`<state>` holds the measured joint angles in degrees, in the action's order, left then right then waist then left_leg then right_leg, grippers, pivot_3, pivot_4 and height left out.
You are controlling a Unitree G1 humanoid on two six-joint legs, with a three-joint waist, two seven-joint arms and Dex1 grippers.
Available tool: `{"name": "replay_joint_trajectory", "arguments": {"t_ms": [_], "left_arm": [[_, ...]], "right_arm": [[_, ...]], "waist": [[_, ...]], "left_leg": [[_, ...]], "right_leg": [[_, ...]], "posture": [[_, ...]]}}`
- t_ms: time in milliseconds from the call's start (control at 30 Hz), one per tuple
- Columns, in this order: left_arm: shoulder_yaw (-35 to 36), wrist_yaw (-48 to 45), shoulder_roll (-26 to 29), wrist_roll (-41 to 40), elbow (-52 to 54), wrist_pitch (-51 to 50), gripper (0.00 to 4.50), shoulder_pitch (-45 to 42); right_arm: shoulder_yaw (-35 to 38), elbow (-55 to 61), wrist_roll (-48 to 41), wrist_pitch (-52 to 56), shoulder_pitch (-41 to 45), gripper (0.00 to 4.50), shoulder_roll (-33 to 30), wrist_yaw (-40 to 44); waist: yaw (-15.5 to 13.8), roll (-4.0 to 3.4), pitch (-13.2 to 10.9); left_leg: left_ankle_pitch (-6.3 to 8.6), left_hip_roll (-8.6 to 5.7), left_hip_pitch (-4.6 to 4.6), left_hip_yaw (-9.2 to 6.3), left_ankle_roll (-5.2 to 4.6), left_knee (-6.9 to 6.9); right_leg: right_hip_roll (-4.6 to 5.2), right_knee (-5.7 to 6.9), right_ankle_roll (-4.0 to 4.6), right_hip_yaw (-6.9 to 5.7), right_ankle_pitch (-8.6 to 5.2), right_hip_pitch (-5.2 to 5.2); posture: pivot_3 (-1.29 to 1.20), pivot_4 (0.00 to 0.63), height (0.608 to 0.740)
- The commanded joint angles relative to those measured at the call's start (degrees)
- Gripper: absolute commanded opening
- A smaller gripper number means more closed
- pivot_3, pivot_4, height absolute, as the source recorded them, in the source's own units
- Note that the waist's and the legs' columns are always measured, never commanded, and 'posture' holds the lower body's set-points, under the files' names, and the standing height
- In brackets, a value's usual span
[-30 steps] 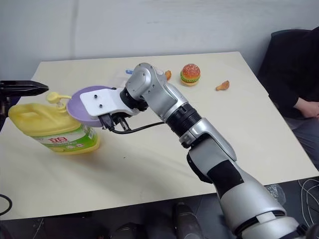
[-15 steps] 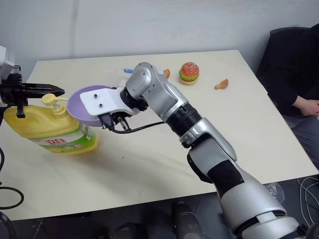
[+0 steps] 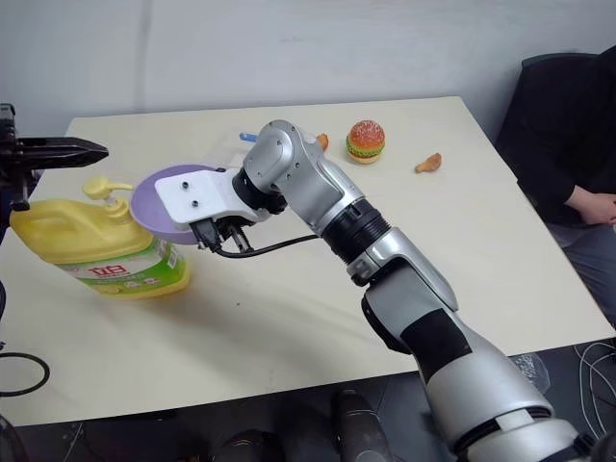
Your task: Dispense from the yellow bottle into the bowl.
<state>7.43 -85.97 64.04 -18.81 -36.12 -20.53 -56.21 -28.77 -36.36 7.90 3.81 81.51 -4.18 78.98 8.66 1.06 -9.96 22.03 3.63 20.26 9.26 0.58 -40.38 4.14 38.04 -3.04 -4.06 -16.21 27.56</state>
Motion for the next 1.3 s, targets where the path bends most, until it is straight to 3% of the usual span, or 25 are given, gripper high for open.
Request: {"name": "replay_joint_trajectory", "arguments": {"t_ms": [33, 867, 1000, 1200, 1300], "left_arm": [[1.04, -2.52, 1.29, -1.18, 3.25, 0.0, 0.03, 1.78], [3.47, -0.51, 0.9, -4.71, 6.26, -2.69, 0.03, 1.35], [4.37, 0.01, 0.76, -7.81, 9.61, -8.15, 0.03, -0.22], [6.64, 2.53, -0.12, -18.7, 24.1, -23.43, 0.03, -3.79], [6.86, 3.34, -0.16, -23.16, 30.56, -28.8, 0.81, -3.34]], "right_arm": [[1.29, 1.45, -0.55, -0.64, 1.25, 0.05, 0.07, -0.45], [1.16, 1.73, -0.38, -0.59, 0.93, 0.05, -0.42, -0.59], [1.45, 3.55, -0.5, 0.13, -0.05, 0.05, -1.57, -0.71], [2.58, 18.5, -0.8, 5.37, -10.82, 0.05, -11.72, 0.54], [4.16, 26.91, -1.12, 9.8, -17.17, 0.05, -17.42, -0.29]], "waist": [[-0.01, 0.0, 0.0], [-0.11, 0.01, 0.0], [-0.2, 0.01, 0.0], [-1.15, 0.03, 0.02], [-2.11, 0.03, 0.02]], "left_leg": [[0.0, 0.0, 0.0, -0.01, 0.0, -0.02], [0.0, -0.05, 0.13, -0.27, 0.0, -0.22], [0.0, -0.05, 0.16, -0.31, 0.0, -0.25], [0.01, 0.03, 0.3, -0.68, -0.02, -0.44], [0.03, -0.01, 0.48, -0.81, -0.07, -0.61]], "right_leg": [[0.0, 0.0, 0.0, -0.01, 0.0, -0.01], [-0.02, 0.03, 0.0, -0.28, 0.0, -0.07], [-0.02, 0.04, 0.0, -0.3, 0.0, -0.07], [0.26, 0.04, 0.0, -0.32, 0.0, -0.17], [0.29, 0.04, -0.01, -0.27, 0.01, -0.16]], "posture": [[0.0, 0.15, 0.74], [0.0, 0.15, 0.74], [0.0, 0.15, 0.74], [0.0, 0.15, 0.74], [0.0, 0.15, 0.74]]}}
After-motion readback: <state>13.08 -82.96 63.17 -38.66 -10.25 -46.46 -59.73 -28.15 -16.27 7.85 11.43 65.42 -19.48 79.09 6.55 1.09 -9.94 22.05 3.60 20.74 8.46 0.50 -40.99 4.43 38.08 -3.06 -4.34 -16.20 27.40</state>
